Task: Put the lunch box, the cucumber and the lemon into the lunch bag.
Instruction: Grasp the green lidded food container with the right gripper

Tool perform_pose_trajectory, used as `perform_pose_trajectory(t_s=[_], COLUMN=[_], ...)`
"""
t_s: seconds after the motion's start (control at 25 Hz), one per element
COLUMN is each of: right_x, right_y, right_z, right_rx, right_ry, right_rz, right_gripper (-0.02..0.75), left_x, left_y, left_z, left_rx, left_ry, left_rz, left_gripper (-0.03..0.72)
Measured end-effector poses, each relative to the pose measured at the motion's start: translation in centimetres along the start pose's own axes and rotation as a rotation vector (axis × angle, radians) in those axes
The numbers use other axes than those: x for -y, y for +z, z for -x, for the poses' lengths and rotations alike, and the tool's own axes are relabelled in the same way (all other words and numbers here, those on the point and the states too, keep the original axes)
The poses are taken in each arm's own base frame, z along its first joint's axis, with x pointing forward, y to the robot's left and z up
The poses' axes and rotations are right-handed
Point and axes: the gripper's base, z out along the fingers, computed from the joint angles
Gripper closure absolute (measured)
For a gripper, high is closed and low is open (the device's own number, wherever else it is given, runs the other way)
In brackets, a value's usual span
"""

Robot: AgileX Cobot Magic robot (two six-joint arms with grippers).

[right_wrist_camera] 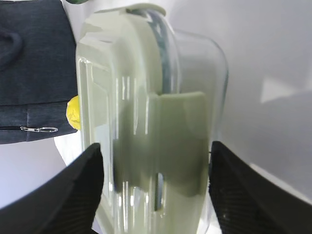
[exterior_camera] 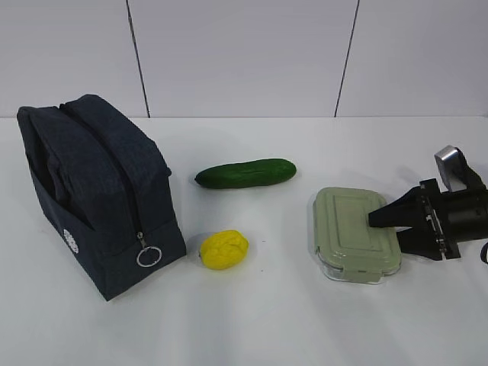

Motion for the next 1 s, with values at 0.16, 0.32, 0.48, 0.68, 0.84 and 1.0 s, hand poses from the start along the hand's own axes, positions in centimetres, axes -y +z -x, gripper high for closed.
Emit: perform_pose_trajectory(t_s=[0.16, 0.32, 0.48, 0.68, 0.84, 1.0], right_x=[0.02, 0.04, 0.04, 0.04, 0.04, 0.04], right_y=[0.0, 0.0, 0.0, 0.0, 0.0, 0.0], right_z=[0.01, 0.0, 0.0, 0.0, -0.01, -0.01], right_rx=[0.001, 0.0, 0.0, 0.0, -0.001, -0.001], right_ry=[0.0, 0.002, 0.002, 0.004, 0.013, 0.024], right_rz=[-0.002, -0.004, -0.004, -0.004, -0.004, -0.004], right_gripper=[0.28, 0.31, 0.315, 0.316, 0.316, 0.316], left_x=[0.0, 0.0, 0.0, 0.0, 0.0, 0.0], left_y=[0.0, 0.0, 0.0, 0.0, 0.0, 0.0], left_z=[0.0, 0.0, 0.0, 0.0, 0.0, 0.0], left_rx=[0.0, 0.0, 0.0, 0.0, 0.0, 0.0], left_ry=[0.0, 0.0, 0.0, 0.0, 0.0, 0.0], left_rz=[0.0, 0.0, 0.0, 0.0, 0.0, 0.0], left_gripper=[0.449, 0.449, 0.449, 0.449, 0.449, 0.449])
